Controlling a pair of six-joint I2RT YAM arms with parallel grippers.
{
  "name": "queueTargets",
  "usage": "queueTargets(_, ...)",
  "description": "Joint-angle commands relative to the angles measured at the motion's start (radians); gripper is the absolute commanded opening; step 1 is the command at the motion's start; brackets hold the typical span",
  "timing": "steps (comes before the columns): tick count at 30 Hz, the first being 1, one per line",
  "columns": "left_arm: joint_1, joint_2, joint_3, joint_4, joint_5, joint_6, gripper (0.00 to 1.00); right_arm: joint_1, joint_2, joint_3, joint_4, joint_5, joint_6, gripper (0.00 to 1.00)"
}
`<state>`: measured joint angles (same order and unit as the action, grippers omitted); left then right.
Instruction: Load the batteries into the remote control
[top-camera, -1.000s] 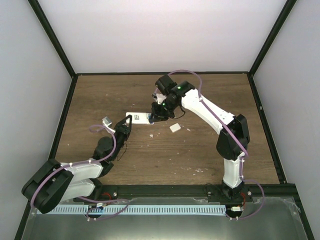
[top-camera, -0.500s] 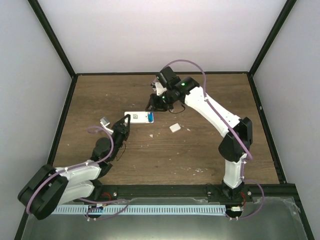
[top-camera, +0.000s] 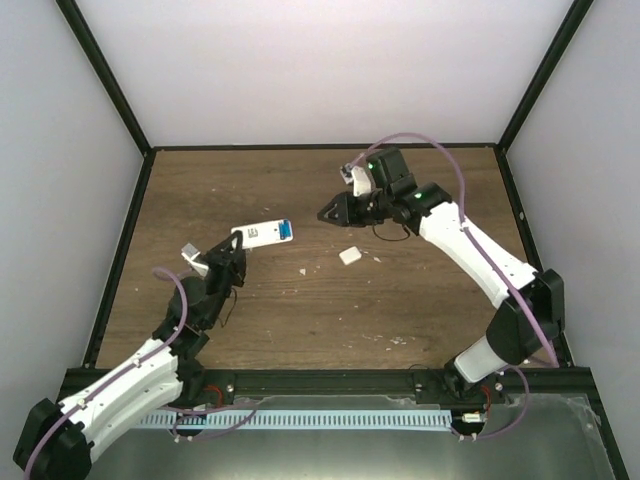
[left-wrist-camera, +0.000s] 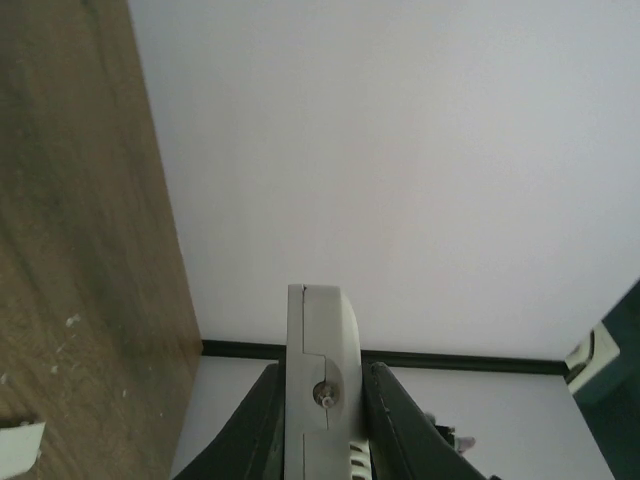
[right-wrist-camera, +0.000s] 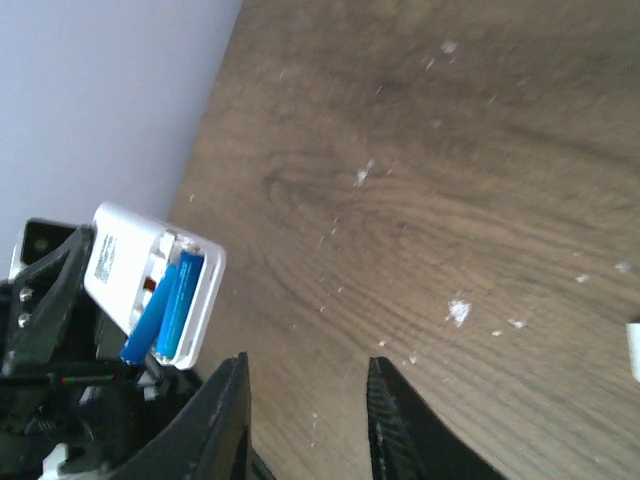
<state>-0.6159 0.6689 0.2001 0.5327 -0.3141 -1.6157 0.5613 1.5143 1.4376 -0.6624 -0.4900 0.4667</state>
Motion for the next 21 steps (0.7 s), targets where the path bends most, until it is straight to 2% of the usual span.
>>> queueTargets(1, -0.001, -0.023, 0.026, -0.157, -0.004, -0.144, 0.00, 0.002, 0.038, -0.082, 0.149, -0.288, 0.059, 0.29)
queueTargets(6, -0.001, 0.012, 0.026, -0.112, 0.051, -0.165, 0.00, 0.001, 0.028, -0.153, 0.264, -0.426, 0.120, 0.37)
queueTargets(9, -0.001, 0.018, 0.036, -0.118, 0.061, -0.161, 0.00, 0.002, 0.044, -0.151, 0.266, -0.462, 0.125, 0.40)
queueTargets(21, -0.001, 0.031, 0.061, -0.143, 0.096, -0.153, 0.00, 0.010, 0.138, -0.154, 0.244, -0.479, 0.106, 0.48)
